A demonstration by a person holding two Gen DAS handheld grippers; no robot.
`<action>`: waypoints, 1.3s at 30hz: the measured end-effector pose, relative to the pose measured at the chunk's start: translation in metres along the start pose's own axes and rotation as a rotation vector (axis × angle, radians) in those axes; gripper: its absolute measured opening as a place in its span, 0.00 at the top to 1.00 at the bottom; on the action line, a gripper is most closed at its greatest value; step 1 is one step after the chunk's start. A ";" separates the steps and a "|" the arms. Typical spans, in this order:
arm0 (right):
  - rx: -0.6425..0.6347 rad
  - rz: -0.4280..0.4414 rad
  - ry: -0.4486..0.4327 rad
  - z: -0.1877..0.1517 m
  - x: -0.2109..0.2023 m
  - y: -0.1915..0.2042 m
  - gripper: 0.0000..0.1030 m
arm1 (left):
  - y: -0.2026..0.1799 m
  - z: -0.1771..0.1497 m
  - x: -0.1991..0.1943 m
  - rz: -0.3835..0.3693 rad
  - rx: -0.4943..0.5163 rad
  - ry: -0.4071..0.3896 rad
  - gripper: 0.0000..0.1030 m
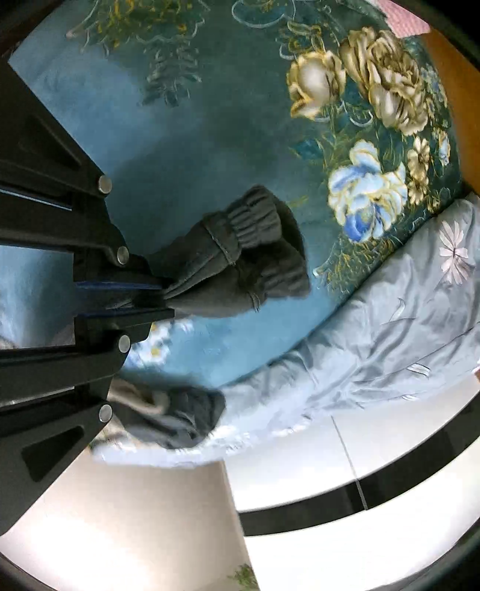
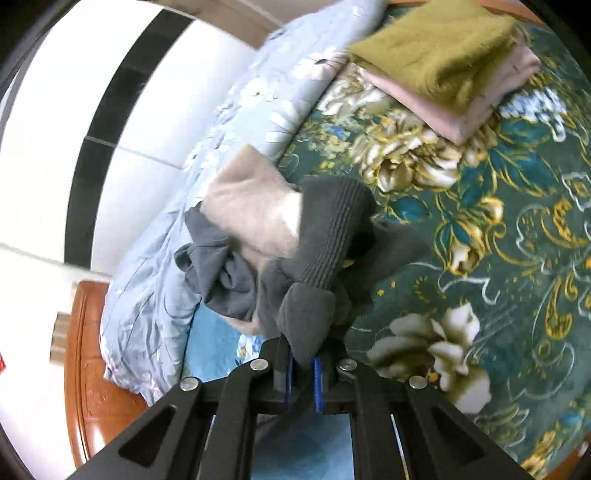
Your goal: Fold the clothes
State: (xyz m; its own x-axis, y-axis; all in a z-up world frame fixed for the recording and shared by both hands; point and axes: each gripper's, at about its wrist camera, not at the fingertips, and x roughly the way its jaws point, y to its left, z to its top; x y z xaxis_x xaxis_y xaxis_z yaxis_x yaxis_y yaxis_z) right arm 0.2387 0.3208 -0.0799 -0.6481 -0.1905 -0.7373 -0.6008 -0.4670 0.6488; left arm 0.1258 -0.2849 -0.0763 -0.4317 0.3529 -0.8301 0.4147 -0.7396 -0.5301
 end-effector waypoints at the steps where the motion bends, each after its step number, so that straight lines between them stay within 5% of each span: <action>1: 0.002 -0.033 0.027 -0.003 0.009 -0.009 0.92 | 0.013 -0.010 0.006 0.043 -0.011 0.024 0.92; 3: 0.052 -0.124 0.114 -0.014 0.038 -0.039 0.92 | 0.048 -0.007 0.054 0.145 -0.088 0.087 0.92; 8: 0.175 -0.229 0.205 -0.037 0.069 -0.095 0.92 | 0.097 -0.024 0.083 0.275 -0.227 0.142 0.92; 14: 0.210 -0.211 0.233 -0.035 0.065 -0.103 0.87 | 0.092 -0.017 0.077 0.304 -0.247 0.157 0.90; 19: 0.155 -0.180 0.229 -0.024 0.046 -0.093 0.59 | 0.086 -0.018 0.062 0.347 -0.280 0.176 0.87; 22: 0.165 -0.147 0.186 -0.020 0.029 -0.097 0.53 | 0.080 -0.022 0.039 0.343 -0.320 0.129 0.85; 24: 0.207 -0.132 0.150 -0.015 0.022 -0.108 0.51 | 0.074 -0.026 0.030 0.334 -0.334 0.119 0.76; 32: 0.403 -0.067 0.139 -0.003 0.051 -0.149 0.50 | 0.026 -0.062 0.021 0.289 -0.308 0.146 0.75; 35: 0.412 -0.077 0.123 -0.002 0.055 -0.146 0.57 | 0.007 -0.078 0.029 0.278 -0.266 0.177 0.75; 39: 0.383 -0.060 0.086 0.004 0.044 -0.135 0.92 | -0.011 -0.094 0.043 0.259 -0.232 0.213 0.75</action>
State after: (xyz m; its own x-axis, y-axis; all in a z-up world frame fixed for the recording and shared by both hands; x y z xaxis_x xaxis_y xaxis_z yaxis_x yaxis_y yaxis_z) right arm 0.2893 0.3791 -0.1985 -0.5748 -0.2519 -0.7786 -0.7779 -0.1271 0.6154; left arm 0.1778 -0.2073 -0.1223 -0.1239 0.3002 -0.9458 0.6680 -0.6796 -0.3032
